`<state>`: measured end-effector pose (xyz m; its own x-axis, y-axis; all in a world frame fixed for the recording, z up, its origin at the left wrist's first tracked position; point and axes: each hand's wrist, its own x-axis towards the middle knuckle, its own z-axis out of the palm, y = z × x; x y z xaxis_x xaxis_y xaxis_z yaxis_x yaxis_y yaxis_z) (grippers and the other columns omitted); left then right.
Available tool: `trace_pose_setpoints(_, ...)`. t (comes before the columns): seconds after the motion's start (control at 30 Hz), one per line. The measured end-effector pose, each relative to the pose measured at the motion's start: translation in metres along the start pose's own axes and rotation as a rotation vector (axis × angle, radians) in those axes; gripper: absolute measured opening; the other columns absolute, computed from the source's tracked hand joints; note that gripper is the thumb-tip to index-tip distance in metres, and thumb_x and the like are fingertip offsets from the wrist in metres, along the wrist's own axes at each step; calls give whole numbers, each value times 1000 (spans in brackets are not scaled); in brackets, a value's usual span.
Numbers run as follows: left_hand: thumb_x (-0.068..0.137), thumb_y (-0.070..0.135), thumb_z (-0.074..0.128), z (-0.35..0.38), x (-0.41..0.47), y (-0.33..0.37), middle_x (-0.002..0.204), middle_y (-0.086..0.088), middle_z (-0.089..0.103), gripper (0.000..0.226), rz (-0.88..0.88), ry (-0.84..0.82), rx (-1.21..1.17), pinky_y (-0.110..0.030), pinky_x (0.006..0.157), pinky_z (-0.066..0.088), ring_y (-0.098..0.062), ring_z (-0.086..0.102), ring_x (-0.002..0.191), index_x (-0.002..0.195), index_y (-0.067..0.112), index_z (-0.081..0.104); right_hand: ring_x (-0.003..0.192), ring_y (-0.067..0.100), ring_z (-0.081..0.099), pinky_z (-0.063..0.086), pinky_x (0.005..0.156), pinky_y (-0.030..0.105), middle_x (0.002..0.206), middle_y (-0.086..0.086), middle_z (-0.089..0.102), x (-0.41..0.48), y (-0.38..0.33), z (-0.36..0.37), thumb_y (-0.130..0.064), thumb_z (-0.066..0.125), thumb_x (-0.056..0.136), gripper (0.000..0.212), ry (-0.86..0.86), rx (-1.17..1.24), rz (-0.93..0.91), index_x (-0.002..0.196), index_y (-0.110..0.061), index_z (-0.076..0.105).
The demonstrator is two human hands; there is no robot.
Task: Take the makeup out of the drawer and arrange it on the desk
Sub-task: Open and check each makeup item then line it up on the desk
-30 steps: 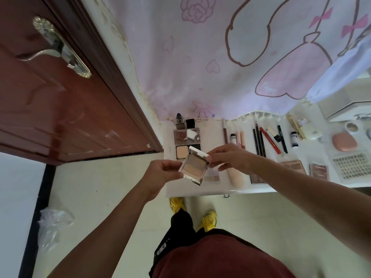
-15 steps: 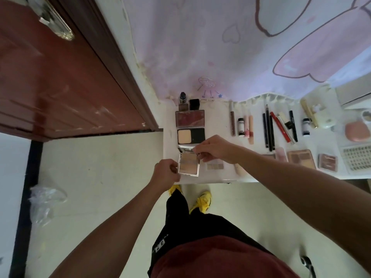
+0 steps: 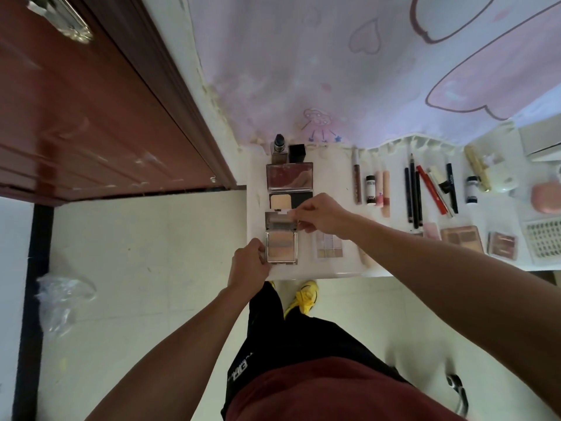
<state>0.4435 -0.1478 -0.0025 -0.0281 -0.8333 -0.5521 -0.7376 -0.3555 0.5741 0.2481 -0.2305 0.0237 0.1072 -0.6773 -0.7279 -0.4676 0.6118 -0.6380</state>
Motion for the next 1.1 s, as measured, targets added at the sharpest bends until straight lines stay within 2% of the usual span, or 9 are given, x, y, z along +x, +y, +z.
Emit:
trace_pose_setpoints(0.2,77,4,67,0,2,0,83,-11,68,25,6,-22,64,-35,68,52,-29,63,79,100,8,59,69,19,66,60,82,39,82,11,75,-1,-4,-1,-40,71,87,34,56,-100,3,90,-6,75)
trace_pose_setpoints(0.33,80,16,70,-4,0,0,87,-9,68,30,-14,-26,98,-33,68,50,-28,62,82,107,14,58,86,23,67,55,81,39,97,8,73,-19,8,-18,-48,71,84,42,148,-347,-98,105,-12,73)
trace_pose_setpoints(0.43,82,24,69,-9,-3,2,87,-7,68,28,-29,13,118,-33,68,50,-27,63,83,107,17,58,101,14,61,50,87,31,118,-1,66,-38,28,-36,-48,65,89,51,231,-656,-226,128,-17,60)
trace_pose_setpoints(0.53,84,23,68,-13,-7,8,81,-4,67,22,3,40,104,-30,67,47,-25,63,80,103,16,60,124,18,46,47,95,36,139,0,51,-51,49,-37,-51,62,88,68,185,-968,-294,144,-18,41)
trace_pose_setpoints(0.63,85,23,67,-16,-10,17,72,4,61,16,31,60,72,-27,64,45,-22,62,75,99,17,62,128,22,39,47,97,37,147,3,40,-55,65,-25,-56,67,82,90,120,-1144,-322,150,-13,27)
trace_pose_setpoints(0.73,86,24,67,-18,-15,26,67,9,57,12,55,62,42,-25,63,40,-15,57,68,95,17,63,130,23,38,43,103,35,148,5,38,-57,73,-20,-48,67,85,89,131,-1228,-361,151,-11,21)
trace_pose_setpoints(0.87,86,22,67,-22,-23,31,69,5,60,11,85,71,23,-25,61,42,-14,57,67,93,16,63,126,23,42,44,100,35,143,6,45,-52,76,-17,-42,62,88,74,180,-1285,-388,148,-12,29)
trace_pose_setpoints(0.97,86,23,68,-25,-26,37,73,-1,64,12,81,41,-33,-31,66,53,-20,64,71,95,17,64,119,23,45,45,97,35,135,5,51,-53,76,-22,-46,64,81,73,184,-1205,-363,142,-14,40)
trace_pose_setpoints(1.1,85,19,71,-36,-30,62,90,-18,67,14,53,-58,-273,-35,66,59,-27,66,78,97,16,64,112,23,53,47,96,38,128,4,56,-73,54,-35,-43,76,75,77,166,-682,-207,140,-13,48)
